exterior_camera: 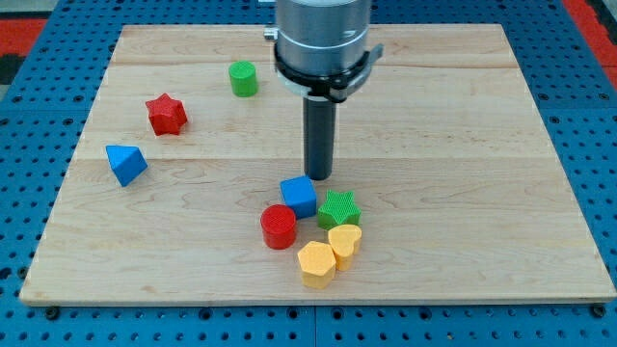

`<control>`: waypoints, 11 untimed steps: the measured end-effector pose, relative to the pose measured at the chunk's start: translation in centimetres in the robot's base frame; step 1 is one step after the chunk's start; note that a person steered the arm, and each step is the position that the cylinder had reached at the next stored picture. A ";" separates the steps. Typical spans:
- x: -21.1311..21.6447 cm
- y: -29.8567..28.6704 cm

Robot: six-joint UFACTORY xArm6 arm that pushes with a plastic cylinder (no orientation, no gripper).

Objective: Move the green circle above to the blue cube

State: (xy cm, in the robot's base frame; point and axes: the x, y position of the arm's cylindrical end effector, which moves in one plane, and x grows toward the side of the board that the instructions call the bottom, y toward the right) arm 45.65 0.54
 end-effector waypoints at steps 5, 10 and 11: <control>-17.1 -5.6; -6.6 -2.1; -8.6 -2.1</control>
